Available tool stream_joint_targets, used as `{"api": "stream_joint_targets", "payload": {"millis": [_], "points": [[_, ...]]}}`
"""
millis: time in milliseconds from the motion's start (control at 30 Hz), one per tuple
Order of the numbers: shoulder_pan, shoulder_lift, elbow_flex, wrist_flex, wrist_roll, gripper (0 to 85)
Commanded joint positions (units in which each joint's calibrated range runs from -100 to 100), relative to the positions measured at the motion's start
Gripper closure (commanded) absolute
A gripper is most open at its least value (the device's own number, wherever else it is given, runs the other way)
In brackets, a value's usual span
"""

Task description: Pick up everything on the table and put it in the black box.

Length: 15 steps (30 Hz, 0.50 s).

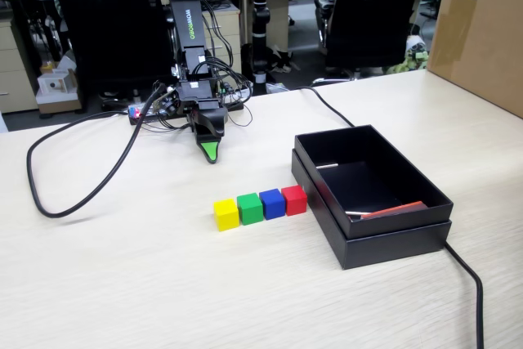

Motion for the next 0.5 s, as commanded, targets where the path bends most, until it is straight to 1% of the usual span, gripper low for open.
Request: {"api": "stream_joint_targets", "payload": {"millis": [0, 133, 400, 467], "points": [[0.0, 0.8, -0.7, -2.1, 0.0, 35.8], [0.0, 0.8, -0.1, -2.5, 0.1, 36.0], [-0.1, 0.5, 15.0, -19.6, 0.1, 36.3], [0.1, 1.0, 19.1, -23.1, 1.1, 36.2]]}}
